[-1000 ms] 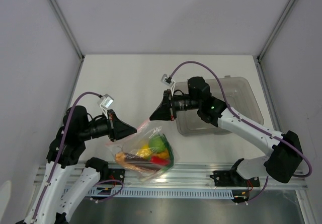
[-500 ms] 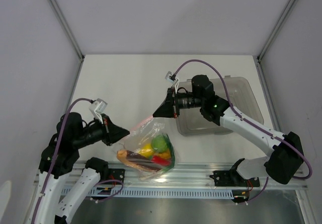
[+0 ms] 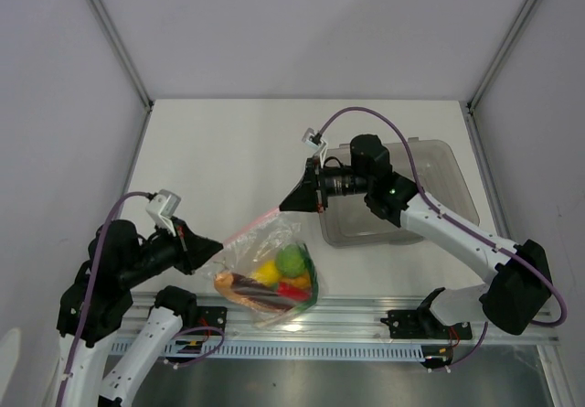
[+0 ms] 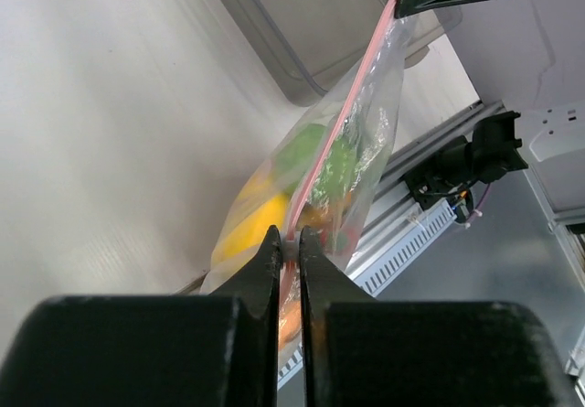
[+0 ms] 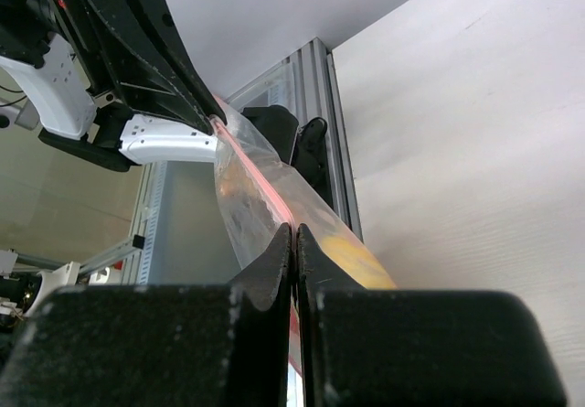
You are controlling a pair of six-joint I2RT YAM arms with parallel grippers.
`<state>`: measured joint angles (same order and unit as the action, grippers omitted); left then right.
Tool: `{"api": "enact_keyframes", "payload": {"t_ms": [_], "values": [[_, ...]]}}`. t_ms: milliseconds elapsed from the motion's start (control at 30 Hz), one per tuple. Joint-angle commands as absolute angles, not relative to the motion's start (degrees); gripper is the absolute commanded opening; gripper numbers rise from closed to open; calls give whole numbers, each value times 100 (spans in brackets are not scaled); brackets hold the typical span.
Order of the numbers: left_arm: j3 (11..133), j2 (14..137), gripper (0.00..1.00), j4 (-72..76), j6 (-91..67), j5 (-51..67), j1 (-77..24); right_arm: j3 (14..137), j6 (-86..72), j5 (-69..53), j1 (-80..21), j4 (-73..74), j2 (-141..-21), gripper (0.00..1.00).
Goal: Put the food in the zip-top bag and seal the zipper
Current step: Zip the zipper food storage bag at the center of the board.
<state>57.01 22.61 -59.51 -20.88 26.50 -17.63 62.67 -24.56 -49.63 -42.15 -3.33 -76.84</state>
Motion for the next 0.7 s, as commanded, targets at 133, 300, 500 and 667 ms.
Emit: {"api": "enact_keyframes", "payload": {"t_ms": [133, 300, 500, 667], "values": [[5801, 2013, 9, -6372, -2065, 2144, -1793, 6381, -2470, -4869, -3990, -659, -7796, 0], [5687, 1846, 11, -6398, -2118, 2083, -1793, 6451, -2452, -4852, -3964, -607, -7936, 0], [5625, 1723, 12, -6539, -2118, 1837, -1793, 6486, -2461, -4799, -3937, -615, -8042, 0], [5546, 1591, 14, -6583, -2136, 1775, -1793, 6548, -2443, -4764, -3885, -563, -8112, 0]]}}
